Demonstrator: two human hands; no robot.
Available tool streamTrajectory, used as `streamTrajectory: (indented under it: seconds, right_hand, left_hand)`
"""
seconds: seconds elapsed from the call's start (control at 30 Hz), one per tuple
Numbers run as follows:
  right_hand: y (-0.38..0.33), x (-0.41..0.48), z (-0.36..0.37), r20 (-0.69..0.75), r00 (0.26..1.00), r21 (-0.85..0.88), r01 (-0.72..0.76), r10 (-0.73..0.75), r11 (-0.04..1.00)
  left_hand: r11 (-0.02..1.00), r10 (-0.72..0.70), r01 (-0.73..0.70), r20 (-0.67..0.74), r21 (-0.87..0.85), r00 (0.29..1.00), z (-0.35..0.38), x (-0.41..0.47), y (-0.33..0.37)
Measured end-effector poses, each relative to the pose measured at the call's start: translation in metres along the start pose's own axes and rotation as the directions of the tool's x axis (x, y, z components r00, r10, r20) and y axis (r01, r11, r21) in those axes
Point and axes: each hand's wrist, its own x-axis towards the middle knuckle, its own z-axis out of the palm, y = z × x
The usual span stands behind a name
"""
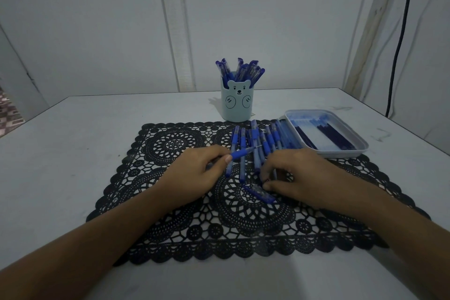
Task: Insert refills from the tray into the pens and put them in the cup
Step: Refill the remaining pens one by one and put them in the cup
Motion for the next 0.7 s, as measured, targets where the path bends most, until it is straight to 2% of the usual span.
streamTrajectory:
  seconds: [0.13, 0.3, 0.37, 0.47, 0.57, 0.7]
  right_hand:
    - [0.002, 0.000, 0.002, 0.024, 1.000, -0.021, 0.008, -0.007, 1.000]
    - [0.003, 0.000, -0.002, 0.031, 0.999, 0.094, -0.046, 0.043, 0.995]
    - [0.005, 0.000, -0.006, -0.076, 0.990, 0.136, -0.109, 0.120, 0.985]
    - [0.004, 0.002, -0.010, -0.266, 0.933, 0.278, -0.165, 0.241, 0.946]
    - [-0.001, 0.003, -0.005, -0.205, 0.949, 0.392, -0.145, 0.240, 0.908]
    - [-0.003, 0.004, -0.003, -0.147, 0.961, 0.373, -0.164, 0.233, 0.913]
  left_hand:
    - [1.000, 0.004, -0.004, 0.003, 0.005, 1.000, 0.000, 0.000, 0.000]
    - [1.000, 0.010, -0.010, 0.002, 0.010, 1.000, 0.000, 0.000, 0.000]
    - [1.000, 0.015, -0.015, 0.003, 0.009, 1.000, 0.000, 0.000, 0.000]
    - [0.998, 0.048, -0.049, 0.036, 0.036, 0.998, 0.001, -0.001, 0.000]
    - [0.991, 0.077, -0.086, 0.091, 0.102, 0.993, 0.002, -0.002, -0.001]
    - [0.988, 0.095, -0.105, 0.091, 0.112, 0.991, 0.002, -0.004, -0.002]
